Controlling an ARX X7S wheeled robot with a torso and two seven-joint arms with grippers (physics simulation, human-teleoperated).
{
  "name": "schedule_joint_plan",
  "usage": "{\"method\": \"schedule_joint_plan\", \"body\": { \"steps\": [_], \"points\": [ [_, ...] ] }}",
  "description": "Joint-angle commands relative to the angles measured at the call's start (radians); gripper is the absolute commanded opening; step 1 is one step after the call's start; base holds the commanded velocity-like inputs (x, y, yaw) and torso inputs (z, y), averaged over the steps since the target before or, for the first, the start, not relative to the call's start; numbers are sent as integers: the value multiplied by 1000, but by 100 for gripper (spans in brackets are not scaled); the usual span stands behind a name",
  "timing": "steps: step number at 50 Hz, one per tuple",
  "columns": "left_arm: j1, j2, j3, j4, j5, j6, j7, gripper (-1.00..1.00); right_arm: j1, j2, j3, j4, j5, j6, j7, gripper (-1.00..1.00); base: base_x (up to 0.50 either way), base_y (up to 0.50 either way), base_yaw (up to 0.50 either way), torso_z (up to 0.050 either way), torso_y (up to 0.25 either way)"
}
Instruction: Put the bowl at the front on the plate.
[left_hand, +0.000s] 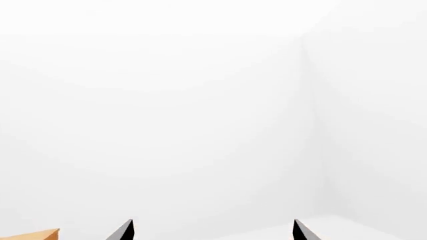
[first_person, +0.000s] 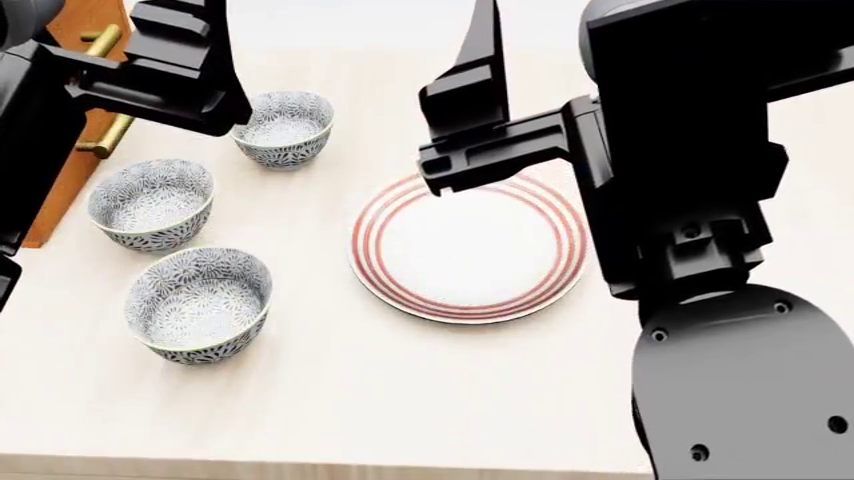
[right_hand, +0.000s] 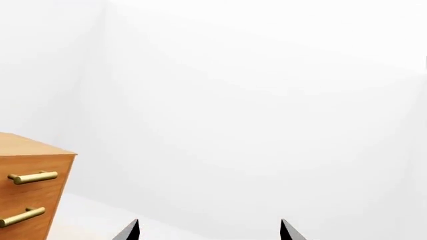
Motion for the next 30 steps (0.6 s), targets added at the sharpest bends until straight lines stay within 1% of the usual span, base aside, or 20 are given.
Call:
{"method": "schedule_joint_plan", "body": {
  "steps": [1, 16, 17, 30],
  "points": [
    [1, -10, 10, -7, -3, 13, -11, 100, 6, 3, 5, -1, 7, 6, 3, 100, 0, 0, 0, 0, 0],
    [15, -19, 9, -3, -21, 19, -21, 100, 0, 3, 6, 1, 14, 7, 9, 100, 33, 0, 0, 0, 0],
    [-34, -10, -4, -8, -35, -28, -27, 100, 0, 3, 6, 2, 14, 5, 9, 100, 66, 0, 0, 0, 0],
    [-36, -16, -5, -4, -50, -32, -38, 100, -1, 4, 3, 9, 19, -1, 11, 100, 78, 0, 0, 0, 0]
  ]
}}
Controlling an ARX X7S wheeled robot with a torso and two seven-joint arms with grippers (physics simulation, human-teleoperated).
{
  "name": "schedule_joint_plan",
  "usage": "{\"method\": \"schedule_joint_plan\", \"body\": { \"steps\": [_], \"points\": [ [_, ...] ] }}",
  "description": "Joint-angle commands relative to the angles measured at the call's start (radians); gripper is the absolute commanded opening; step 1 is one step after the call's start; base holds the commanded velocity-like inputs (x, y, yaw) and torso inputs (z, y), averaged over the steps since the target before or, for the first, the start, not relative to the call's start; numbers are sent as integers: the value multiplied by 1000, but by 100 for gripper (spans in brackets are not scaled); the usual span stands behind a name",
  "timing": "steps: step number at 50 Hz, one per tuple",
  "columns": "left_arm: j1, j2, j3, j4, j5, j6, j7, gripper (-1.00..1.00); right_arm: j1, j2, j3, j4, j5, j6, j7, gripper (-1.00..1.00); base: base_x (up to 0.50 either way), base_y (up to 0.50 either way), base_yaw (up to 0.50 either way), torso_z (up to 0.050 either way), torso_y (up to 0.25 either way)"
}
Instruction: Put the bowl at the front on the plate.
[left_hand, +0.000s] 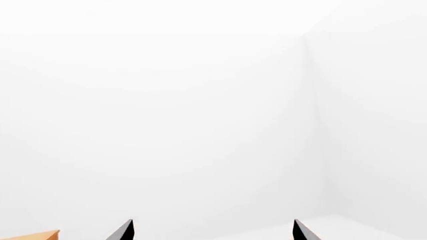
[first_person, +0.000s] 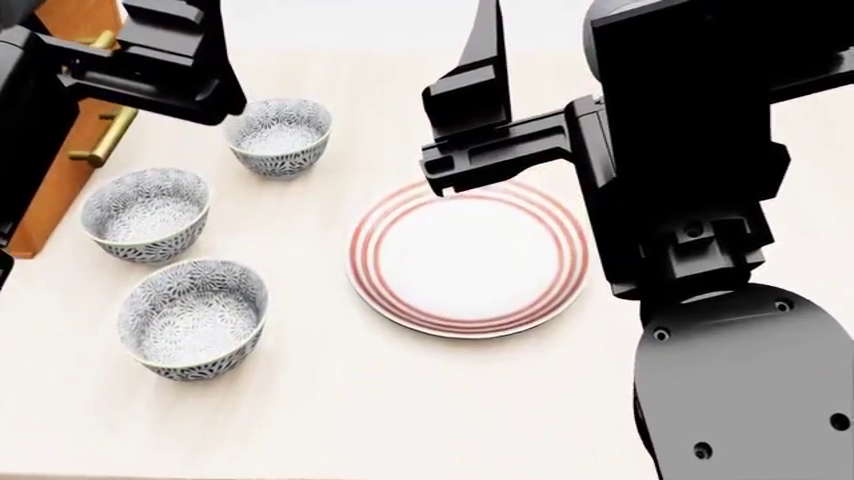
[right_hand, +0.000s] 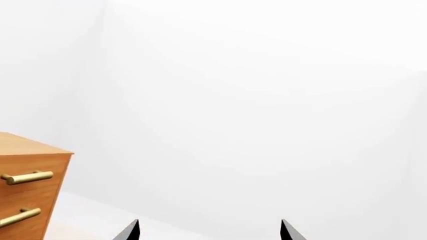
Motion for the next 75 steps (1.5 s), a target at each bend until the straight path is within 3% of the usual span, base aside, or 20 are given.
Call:
{"method": "schedule_joint_plan", "body": {
  "steps": [1, 75],
  "points": [
    [-9, -5, -1, 2, -15, -10, -10, 100, 1, 0, 0, 3, 6, -2, 2, 100, 74, 0, 0, 0, 0],
    [3, -33, 17, -15, -72, 24, -57, 100, 11, 9, 7, 11, 39, -9, 24, 100, 88, 0, 0, 0, 0]
  ]
}}
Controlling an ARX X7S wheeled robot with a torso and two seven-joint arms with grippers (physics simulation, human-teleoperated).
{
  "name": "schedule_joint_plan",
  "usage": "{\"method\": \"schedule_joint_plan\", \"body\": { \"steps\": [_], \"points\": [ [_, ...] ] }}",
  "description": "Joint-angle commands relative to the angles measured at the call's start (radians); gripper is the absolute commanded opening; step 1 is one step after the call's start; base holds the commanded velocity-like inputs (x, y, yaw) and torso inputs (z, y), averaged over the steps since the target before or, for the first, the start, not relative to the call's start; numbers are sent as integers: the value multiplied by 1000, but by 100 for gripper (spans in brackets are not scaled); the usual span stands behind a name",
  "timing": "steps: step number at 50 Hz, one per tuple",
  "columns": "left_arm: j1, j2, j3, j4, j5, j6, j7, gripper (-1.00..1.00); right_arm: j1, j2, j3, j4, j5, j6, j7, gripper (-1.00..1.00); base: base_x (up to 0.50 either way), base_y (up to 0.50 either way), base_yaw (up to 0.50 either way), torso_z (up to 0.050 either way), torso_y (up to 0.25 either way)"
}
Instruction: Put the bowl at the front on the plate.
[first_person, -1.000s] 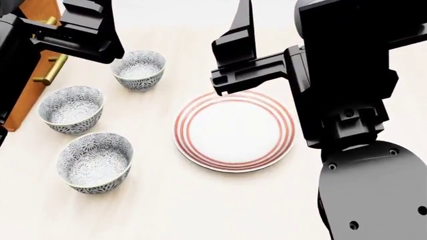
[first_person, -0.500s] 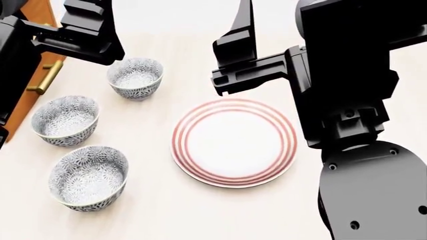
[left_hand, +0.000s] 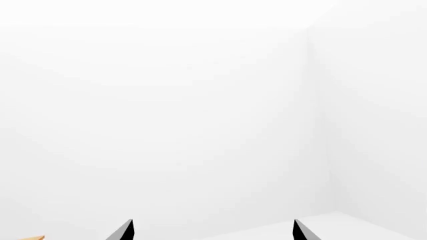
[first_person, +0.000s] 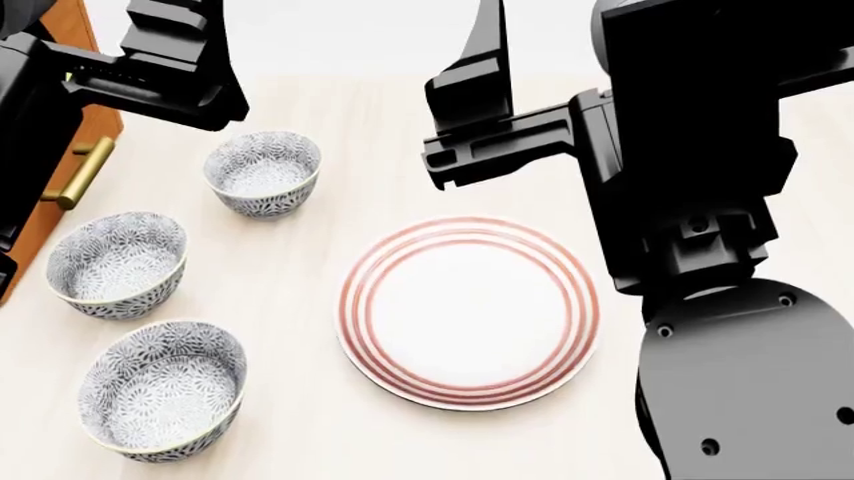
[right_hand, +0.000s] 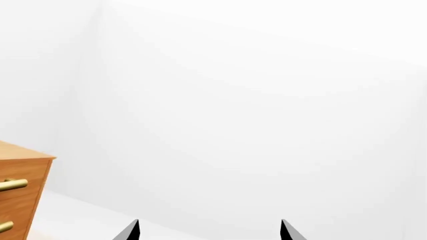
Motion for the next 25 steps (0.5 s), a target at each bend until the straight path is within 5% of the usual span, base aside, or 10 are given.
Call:
{"method": "schedule_joint_plan", "body": {
  "steps": [1, 25],
  "points": [
    [-2, -4, 2, -4, -7, 4, -7, 100, 5, 1, 1, 3, 6, 0, 2, 100, 121, 0, 0, 0, 0],
    [-1, -13, 9, -9, -24, 14, -20, 100, 6, 5, 1, 4, 16, -7, 9, 100, 117, 0, 0, 0, 0]
  ]
}}
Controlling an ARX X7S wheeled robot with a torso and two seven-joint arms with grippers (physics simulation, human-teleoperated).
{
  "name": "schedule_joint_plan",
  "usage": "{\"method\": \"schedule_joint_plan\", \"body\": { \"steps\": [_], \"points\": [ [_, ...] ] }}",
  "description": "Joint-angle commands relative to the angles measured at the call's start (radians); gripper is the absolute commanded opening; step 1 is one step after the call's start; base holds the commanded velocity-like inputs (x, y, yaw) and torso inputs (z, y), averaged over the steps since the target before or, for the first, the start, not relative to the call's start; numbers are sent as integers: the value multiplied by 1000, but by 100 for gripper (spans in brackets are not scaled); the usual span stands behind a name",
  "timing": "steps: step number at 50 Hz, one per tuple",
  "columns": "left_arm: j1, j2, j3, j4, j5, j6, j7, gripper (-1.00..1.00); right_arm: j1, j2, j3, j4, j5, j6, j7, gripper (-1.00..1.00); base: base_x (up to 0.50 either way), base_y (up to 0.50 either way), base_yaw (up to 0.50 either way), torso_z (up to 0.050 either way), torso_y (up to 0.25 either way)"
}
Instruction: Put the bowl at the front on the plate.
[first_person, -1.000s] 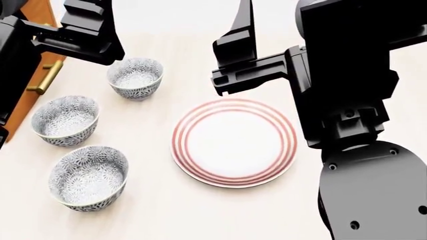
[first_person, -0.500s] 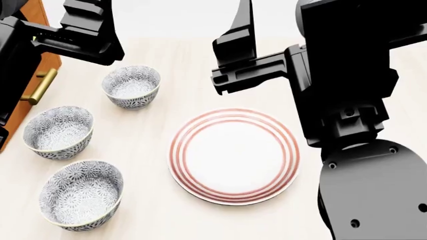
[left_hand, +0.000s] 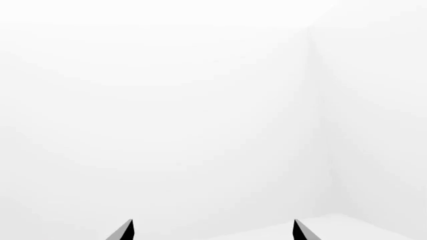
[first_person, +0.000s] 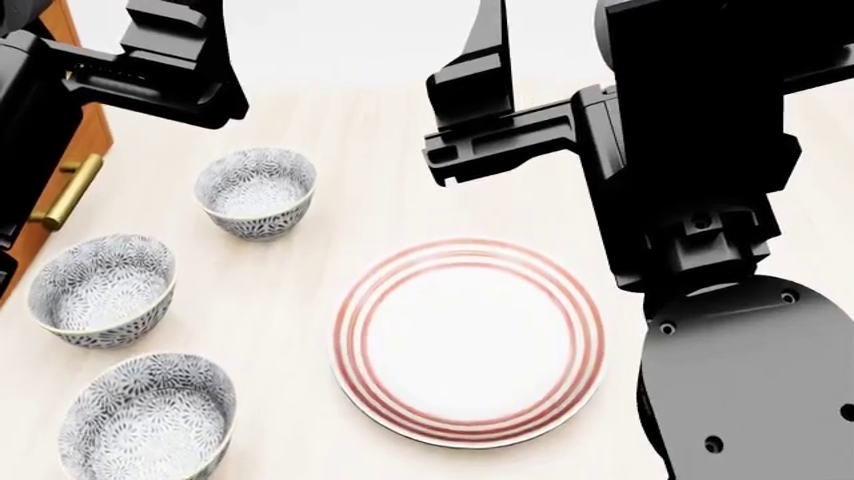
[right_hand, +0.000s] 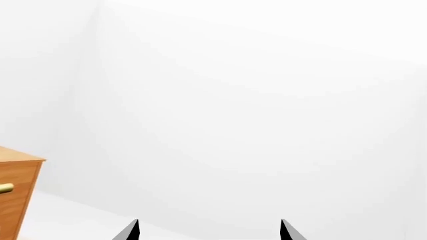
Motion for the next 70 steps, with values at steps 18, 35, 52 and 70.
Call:
{"method": "schedule_joint_plan", "body": {
  "steps": [18, 35, 52, 70],
  "points": [
    [6, -14, 6, -7, -19, 14, -16, 100, -1, 4, -4, 5, 10, -7, 9, 100, 119, 0, 0, 0, 0],
    [8, -21, 7, -7, -31, 19, -27, 100, 1, 6, -10, 7, 14, -10, 15, 100, 117, 0, 0, 0, 0],
    [11, -25, 8, -9, -42, 26, -38, 100, 0, 10, -7, 9, 22, -16, 18, 100, 119, 0, 0, 0, 1],
    [8, 0, -40, -26, -110, -28, -59, 100, -5, 15, -2, 1, 24, -50, 23, 100, 72, 0, 0, 0, 0]
  ]
}}
